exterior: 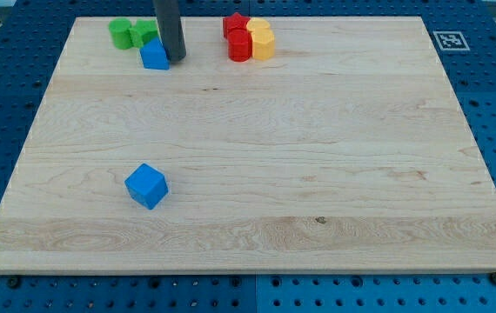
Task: Touch the bottom of blue cube
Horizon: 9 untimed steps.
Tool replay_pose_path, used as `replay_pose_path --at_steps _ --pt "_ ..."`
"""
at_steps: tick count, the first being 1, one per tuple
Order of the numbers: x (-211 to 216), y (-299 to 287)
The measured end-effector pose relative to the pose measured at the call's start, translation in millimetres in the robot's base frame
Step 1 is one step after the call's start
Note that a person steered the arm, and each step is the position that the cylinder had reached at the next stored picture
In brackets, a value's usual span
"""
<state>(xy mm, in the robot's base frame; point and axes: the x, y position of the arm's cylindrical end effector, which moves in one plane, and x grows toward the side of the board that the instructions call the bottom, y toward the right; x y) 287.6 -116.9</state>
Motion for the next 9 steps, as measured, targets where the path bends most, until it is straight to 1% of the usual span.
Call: replay_pose_path --at_steps 1,3,5,6,7,8,9 --pt "29 6" --pt "114 6" --pt "121 7" --pt "140 7" --pt "183 7" --pt "203 14" --pt "225 59"
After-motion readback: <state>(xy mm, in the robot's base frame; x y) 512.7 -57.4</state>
